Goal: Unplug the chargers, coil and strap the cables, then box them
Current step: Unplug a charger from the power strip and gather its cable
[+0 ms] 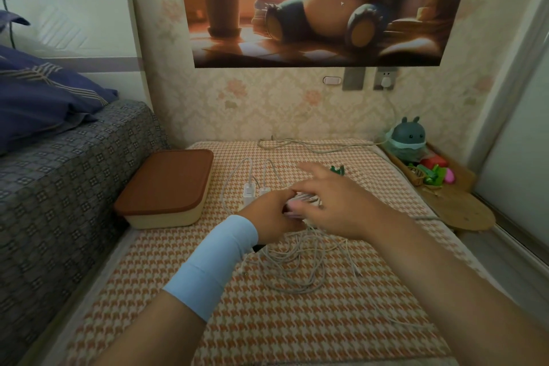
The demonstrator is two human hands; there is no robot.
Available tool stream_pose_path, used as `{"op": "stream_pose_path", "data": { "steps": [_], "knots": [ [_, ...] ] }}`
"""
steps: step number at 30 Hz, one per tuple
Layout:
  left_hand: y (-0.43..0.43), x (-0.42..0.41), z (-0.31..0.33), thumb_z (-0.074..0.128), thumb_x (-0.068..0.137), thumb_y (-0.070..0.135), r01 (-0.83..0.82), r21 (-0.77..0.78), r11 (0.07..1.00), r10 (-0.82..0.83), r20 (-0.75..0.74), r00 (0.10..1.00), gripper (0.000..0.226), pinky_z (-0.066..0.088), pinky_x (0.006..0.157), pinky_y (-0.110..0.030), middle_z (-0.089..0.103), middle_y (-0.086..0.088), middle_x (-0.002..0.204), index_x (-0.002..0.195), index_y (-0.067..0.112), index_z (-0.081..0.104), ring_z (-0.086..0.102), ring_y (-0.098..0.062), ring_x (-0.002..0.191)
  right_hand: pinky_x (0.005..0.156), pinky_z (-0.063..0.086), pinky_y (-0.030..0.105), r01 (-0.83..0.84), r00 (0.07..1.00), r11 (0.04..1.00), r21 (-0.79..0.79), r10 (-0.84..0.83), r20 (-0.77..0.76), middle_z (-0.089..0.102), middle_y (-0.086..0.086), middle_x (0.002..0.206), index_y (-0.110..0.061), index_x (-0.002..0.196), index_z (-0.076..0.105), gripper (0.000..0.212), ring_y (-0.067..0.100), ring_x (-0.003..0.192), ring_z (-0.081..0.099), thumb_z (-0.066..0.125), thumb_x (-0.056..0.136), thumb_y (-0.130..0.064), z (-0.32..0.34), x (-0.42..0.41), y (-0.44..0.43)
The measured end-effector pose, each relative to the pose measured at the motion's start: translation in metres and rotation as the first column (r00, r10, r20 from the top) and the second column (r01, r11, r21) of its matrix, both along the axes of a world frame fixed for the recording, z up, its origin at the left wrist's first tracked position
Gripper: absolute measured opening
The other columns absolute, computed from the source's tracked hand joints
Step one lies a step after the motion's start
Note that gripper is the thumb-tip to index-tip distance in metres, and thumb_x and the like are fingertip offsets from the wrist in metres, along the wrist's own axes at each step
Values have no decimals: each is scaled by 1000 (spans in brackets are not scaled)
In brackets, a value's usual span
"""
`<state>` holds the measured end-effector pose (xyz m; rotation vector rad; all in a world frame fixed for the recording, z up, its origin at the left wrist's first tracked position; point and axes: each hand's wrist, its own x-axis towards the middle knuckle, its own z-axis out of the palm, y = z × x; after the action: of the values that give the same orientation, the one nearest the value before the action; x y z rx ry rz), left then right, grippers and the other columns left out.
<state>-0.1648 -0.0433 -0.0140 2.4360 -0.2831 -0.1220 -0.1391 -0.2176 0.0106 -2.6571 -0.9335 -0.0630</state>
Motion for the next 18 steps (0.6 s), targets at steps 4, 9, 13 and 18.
{"op": "stream_pose_path", "data": {
  "steps": [4, 9, 13, 18],
  "knots": [
    [8, 0, 0, 71, 87, 17, 33, 68, 997, -31, -21, 999, 30, 52, 85, -33, 69, 1, 105, 116, 21, 63, 65, -19, 96, 102, 48, 34, -84, 994, 971, -224, 66, -86, 52, -17, 143, -42, 151, 33, 111, 13, 126, 53, 76, 56, -80, 4, -10, 2],
    [5, -1, -3, 76, 82, 23, -18, 17, 1000, 17, 22, 1000, 25, 48, 66, -24, 62, 8, 87, 97, 26, 57, 63, -17, 82, 62, 53, 34, 32, 999, 982, -185, -35, -12, 67, -8, 80, -31, 86, 64, 41, 13, 73, 65, 83, 67, -61, -5, -2, 7],
    [9, -7, 11, 73, 85, 40, -174, -187, 967, 140, -183, 973, 32, 49, 48, -23, 74, 2, 76, 102, 15, 64, 65, -11, 53, 52, 46, 40, 164, 946, 973, 160, -109, -305, 63, 5, 63, -12, 74, 63, 55, 24, 52, 57, 84, 67, -62, -9, 15, -11],
    [-2, -12, 9, 58, 97, 40, -173, -406, 897, 19, -357, 934, 34, 44, 49, -26, 56, 2, 60, 75, 14, 57, 54, -17, 50, 50, 48, 33, 365, 900, 798, 479, -172, -400, 69, 3, 56, -7, 75, 63, 58, 27, 47, 63, 65, 87, -63, -8, 17, -10]
  ]
}}
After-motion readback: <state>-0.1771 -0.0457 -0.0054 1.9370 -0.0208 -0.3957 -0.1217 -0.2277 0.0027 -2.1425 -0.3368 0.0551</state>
